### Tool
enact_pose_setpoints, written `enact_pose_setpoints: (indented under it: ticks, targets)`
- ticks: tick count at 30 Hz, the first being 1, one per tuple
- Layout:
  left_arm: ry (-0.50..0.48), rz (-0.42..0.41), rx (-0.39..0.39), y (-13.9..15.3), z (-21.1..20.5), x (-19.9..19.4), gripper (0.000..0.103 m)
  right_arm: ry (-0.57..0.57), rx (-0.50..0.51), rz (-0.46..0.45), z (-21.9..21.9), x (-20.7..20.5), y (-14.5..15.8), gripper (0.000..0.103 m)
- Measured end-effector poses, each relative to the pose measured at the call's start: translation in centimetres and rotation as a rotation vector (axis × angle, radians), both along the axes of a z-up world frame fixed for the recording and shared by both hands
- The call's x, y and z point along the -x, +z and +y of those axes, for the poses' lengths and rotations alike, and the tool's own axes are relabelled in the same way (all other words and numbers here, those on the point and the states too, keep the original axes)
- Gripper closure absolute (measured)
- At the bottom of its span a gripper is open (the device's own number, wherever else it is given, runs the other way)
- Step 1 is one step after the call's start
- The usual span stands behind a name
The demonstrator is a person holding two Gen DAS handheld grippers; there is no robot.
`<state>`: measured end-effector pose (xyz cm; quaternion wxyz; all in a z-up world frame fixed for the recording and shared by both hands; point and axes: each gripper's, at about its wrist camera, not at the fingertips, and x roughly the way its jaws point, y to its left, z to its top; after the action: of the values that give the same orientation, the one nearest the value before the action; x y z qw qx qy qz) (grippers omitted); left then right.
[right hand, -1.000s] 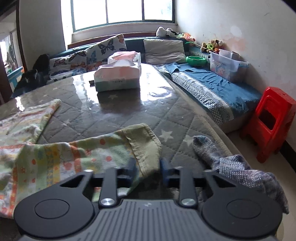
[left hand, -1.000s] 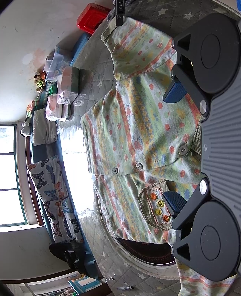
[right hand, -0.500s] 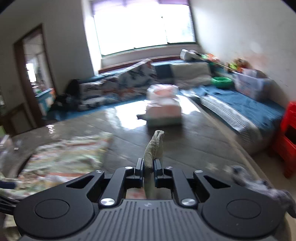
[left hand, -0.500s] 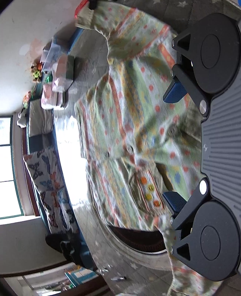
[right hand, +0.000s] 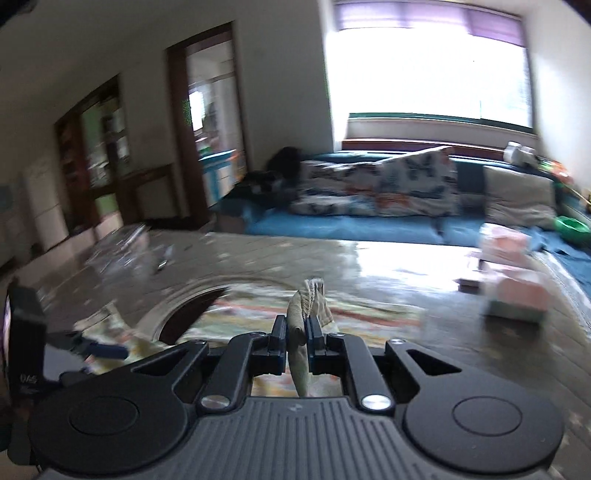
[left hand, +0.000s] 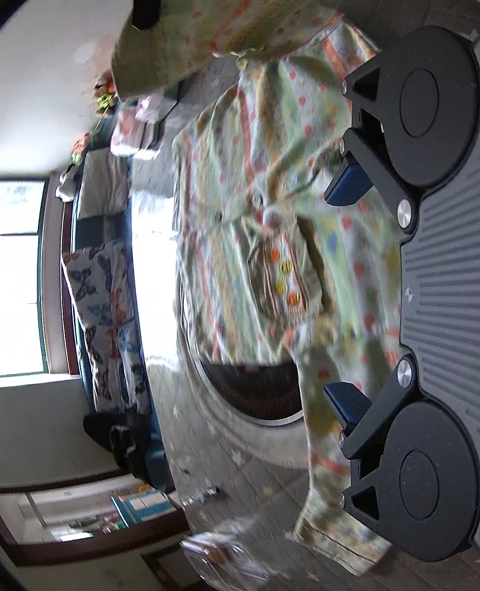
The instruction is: Fold clothes
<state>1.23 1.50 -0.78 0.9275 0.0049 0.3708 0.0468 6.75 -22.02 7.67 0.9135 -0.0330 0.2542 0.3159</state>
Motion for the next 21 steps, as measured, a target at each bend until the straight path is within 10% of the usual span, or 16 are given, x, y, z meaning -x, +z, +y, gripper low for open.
enact_pose_setpoints:
  ticks: [12, 21]
  targets:
    - [0.126, -0.017, 0.146, -0.3, 5.4, 1.3, 0.0, 0.204, 0.088, 0.061, 8.8, 2.2, -2.6, 0.093]
    - [0.153, -0.03, 0.171, 0.0, 6.3, 1.4, 0.0, 0.244, 0.112, 0.06, 9.3, 3.0, -2.8, 0.052]
